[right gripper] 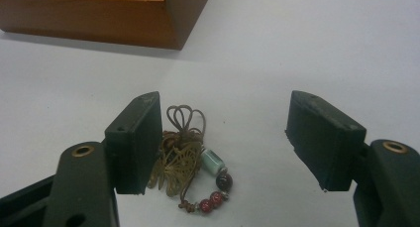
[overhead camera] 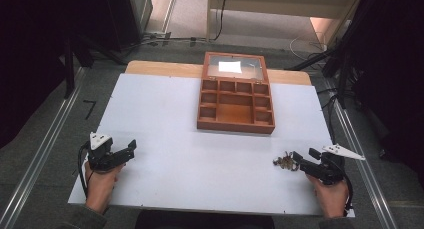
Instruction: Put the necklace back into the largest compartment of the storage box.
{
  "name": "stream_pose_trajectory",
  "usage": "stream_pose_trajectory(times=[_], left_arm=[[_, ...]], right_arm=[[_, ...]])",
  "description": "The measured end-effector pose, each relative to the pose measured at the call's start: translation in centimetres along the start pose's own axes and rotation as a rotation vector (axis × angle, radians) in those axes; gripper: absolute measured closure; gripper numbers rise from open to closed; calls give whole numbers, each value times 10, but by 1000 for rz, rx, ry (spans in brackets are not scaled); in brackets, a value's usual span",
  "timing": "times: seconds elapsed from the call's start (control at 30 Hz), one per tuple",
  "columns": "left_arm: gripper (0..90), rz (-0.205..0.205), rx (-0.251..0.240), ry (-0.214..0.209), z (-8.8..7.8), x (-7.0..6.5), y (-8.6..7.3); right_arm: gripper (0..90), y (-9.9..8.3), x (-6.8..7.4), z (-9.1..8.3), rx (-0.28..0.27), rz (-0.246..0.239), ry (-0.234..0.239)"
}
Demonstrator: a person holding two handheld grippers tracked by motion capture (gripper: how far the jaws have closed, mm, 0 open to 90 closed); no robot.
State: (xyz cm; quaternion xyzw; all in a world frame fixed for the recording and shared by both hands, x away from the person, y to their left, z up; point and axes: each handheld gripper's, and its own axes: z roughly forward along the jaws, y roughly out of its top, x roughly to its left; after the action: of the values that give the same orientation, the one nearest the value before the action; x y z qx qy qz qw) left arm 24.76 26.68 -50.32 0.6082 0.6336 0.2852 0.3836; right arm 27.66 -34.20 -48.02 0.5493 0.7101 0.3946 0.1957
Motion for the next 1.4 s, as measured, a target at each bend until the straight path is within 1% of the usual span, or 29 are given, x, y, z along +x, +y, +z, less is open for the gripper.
stream_pose_trajectory(times=[0.27,0.37,0.57,0.77,0.87,1.1,1.17,1.3,1.4], left_arm=[[158,-3,0,-2,0,0,0],[158,-4,0,-2,0,0,0],[158,-8,1,-4,1,0,0],[158,-11,3,-2,1,0,0],[158,-11,5,-2,1,0,0],[158,-12,6,-2,1,0,0],[158,-13,5,-3,1,1,0],[158,-11,7,-4,1,1,0],[158,-14,7,-4,1,1,0]], right_arm=[[290,1,2,4,10,-3,2],[302,1,3,5,5,-12,5],[331,1,5,9,12,-22,11],[404,1,6,13,21,-24,26],[406,1,6,15,24,-21,38],[526,1,8,19,37,-36,65],[576,1,9,20,46,-44,64],[670,1,10,19,41,-56,62],[710,1,11,20,48,-62,67]])
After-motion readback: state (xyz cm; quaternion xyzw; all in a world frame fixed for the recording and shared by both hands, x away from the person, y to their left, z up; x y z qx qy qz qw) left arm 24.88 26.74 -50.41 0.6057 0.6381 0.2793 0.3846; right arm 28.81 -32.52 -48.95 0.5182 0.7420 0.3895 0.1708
